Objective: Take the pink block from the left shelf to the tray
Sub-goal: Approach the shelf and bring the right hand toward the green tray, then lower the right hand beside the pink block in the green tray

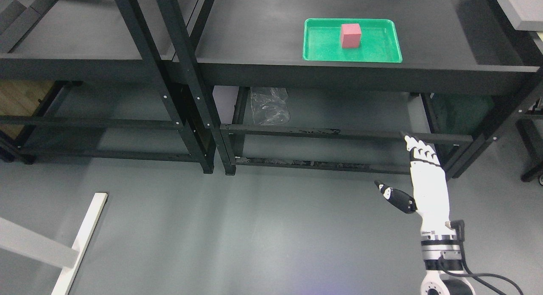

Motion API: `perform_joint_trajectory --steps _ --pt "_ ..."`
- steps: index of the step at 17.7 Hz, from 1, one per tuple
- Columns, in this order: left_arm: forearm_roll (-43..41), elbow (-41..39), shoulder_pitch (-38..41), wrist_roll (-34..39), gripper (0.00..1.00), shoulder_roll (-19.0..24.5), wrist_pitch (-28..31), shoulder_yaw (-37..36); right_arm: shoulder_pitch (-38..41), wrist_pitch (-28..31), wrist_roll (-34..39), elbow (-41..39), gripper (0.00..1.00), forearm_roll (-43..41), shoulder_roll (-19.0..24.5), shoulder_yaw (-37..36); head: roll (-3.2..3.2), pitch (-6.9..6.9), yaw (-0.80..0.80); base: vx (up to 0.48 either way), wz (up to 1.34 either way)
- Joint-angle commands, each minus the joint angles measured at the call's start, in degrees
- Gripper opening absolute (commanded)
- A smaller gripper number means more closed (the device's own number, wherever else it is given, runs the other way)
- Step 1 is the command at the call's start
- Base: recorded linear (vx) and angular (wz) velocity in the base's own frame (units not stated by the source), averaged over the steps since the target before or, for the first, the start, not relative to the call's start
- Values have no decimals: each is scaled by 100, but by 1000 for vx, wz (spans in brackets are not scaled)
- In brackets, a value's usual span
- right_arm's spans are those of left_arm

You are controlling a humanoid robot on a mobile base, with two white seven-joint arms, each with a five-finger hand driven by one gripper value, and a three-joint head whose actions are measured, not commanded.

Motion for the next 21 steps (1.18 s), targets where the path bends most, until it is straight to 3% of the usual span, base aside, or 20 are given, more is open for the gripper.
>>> perform_joint_trajectory --steps 1,4,21 --pt "-9 0 53 3 100 100 -4 0 -7 -50 -47 5 97 -497 -100 -39 0 0 0 336 80" --pt "-9 0 53 3 100 100 -4 0 2 -6 -4 13 98 -850 -100 -30 0 0 0 343 81" --pt "-9 0 53 3 100 100 -4 0 20 -24 57 13 98 -877 -100 5 0 0 0 355 20"
